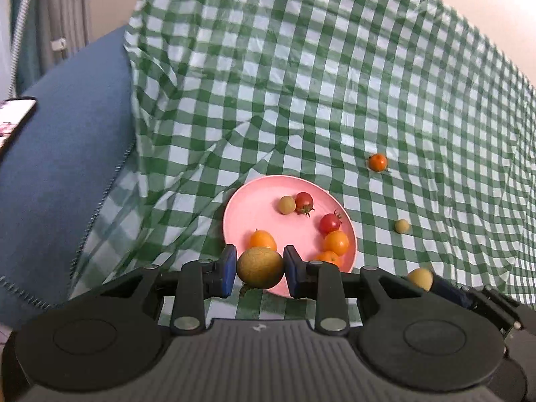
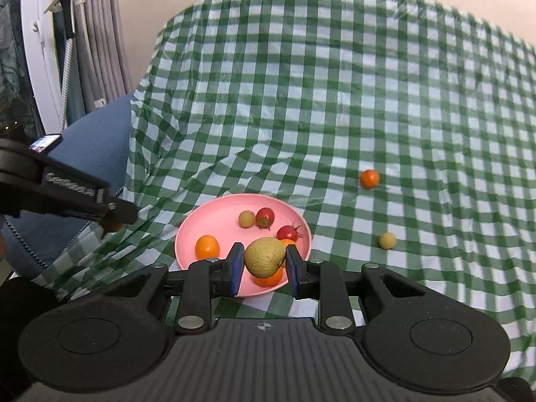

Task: Organize fruits
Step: 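Carry both yellow fruits over the pink plate, then open both tools to drop the yellow fruits onto the plate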

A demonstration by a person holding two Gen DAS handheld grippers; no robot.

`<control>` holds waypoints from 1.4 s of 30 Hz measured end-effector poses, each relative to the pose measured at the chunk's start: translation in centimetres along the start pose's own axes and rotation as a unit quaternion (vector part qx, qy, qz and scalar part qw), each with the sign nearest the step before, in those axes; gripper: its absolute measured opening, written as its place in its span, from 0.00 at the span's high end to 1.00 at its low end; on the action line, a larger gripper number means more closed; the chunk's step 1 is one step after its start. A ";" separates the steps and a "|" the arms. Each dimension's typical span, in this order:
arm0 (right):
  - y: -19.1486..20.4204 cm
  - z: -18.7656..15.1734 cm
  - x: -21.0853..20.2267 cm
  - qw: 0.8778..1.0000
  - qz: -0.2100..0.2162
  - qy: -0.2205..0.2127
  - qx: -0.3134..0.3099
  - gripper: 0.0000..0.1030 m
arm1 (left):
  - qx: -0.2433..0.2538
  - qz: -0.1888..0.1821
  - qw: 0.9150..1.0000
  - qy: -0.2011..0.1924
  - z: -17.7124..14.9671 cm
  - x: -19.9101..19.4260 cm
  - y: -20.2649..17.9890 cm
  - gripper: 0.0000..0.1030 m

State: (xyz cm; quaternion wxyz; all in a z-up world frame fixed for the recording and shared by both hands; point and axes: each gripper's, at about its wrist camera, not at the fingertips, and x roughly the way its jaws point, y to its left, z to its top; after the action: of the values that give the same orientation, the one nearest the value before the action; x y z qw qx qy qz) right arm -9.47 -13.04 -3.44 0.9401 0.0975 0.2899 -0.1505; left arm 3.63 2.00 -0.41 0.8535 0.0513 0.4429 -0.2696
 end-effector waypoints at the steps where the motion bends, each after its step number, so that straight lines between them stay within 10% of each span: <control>1: 0.0 0.1 0.8 1.000 0.001 0.004 -0.001 0.73 | 0.000 0.001 1.000 0.006 0.5 1.0 -0.1 0.67; 25: 0.3 1.0 14.3 0.997 -0.004 0.079 -0.011 0.73 | 0.041 0.031 0.996 0.074 4.6 15.3 -1.7 0.66; 27: 0.3 1.2 14.4 0.997 0.003 0.081 -0.009 0.72 | 0.039 0.026 0.996 0.077 4.7 15.4 -1.5 0.20; 29: 0.3 1.5 14.3 0.997 0.005 0.081 -0.012 0.48 | 0.029 0.042 0.997 0.065 4.9 14.7 -1.3 0.00; 32: 0.3 1.8 12.9 0.997 -0.005 0.074 -0.010 0.19 | 0.021 0.040 0.998 0.050 4.7 12.9 -0.7 0.00; 42: 1.7 -0.3 3.5 0.998 -0.033 0.060 0.007 0.05 | -0.008 0.104 0.993 0.053 -1.8 3.1 1.6 0.00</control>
State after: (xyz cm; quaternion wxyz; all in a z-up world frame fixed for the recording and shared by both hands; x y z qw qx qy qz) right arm -6.31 -12.14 -5.52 0.9147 0.1036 0.3481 -0.1771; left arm 4.60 2.67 -4.20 0.8528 0.1043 0.4816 -0.1731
